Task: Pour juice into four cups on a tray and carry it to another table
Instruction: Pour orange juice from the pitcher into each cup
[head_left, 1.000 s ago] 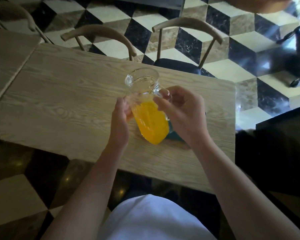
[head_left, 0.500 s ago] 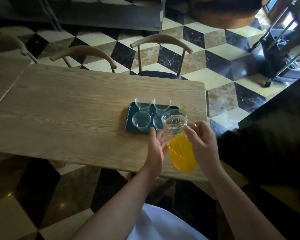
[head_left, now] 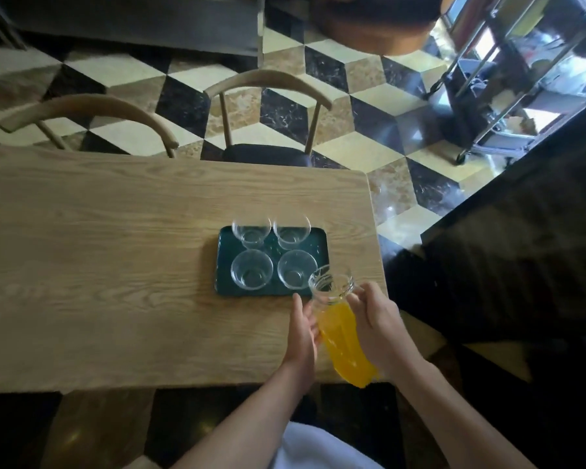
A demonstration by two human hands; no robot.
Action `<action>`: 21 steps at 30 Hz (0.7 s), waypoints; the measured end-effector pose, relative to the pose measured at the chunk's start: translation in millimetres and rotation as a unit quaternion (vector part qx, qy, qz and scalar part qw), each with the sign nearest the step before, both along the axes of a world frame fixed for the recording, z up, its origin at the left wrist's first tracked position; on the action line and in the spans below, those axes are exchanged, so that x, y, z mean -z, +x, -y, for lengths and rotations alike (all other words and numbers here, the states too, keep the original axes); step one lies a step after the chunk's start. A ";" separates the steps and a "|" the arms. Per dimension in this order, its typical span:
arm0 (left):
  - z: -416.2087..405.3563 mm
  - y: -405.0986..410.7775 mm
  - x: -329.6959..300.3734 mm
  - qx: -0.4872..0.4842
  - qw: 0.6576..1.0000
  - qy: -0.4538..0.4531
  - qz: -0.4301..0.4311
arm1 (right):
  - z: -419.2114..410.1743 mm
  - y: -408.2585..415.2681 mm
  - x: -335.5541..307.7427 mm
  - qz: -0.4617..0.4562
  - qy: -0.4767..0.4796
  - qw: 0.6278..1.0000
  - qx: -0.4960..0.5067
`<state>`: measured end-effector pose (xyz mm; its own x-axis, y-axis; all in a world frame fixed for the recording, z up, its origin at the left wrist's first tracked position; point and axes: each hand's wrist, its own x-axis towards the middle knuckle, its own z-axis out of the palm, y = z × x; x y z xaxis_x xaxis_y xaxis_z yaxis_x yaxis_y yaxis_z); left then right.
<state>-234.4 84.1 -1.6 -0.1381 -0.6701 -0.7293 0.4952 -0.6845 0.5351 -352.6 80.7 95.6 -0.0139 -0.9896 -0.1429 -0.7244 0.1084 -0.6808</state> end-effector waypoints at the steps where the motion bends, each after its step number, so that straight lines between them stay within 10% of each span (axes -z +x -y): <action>1: 3.2 2.3 3.3 0.007 1.000 0.007 -0.004 | 4.0 2.5 1.4 -0.006 0.006 1.000 0.001; 21: 3.8 -14.7 24.3 -0.011 0.993 0.049 -0.107 | 46.6 -5.2 7.3 -0.096 0.104 0.989 -0.051</action>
<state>-249.1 80.4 -25.9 -0.2827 -0.6019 -0.7469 0.6056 -0.7158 0.3477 -357.8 34.1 88.4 0.0373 -0.9369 -0.3477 -0.8529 0.1515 -0.4996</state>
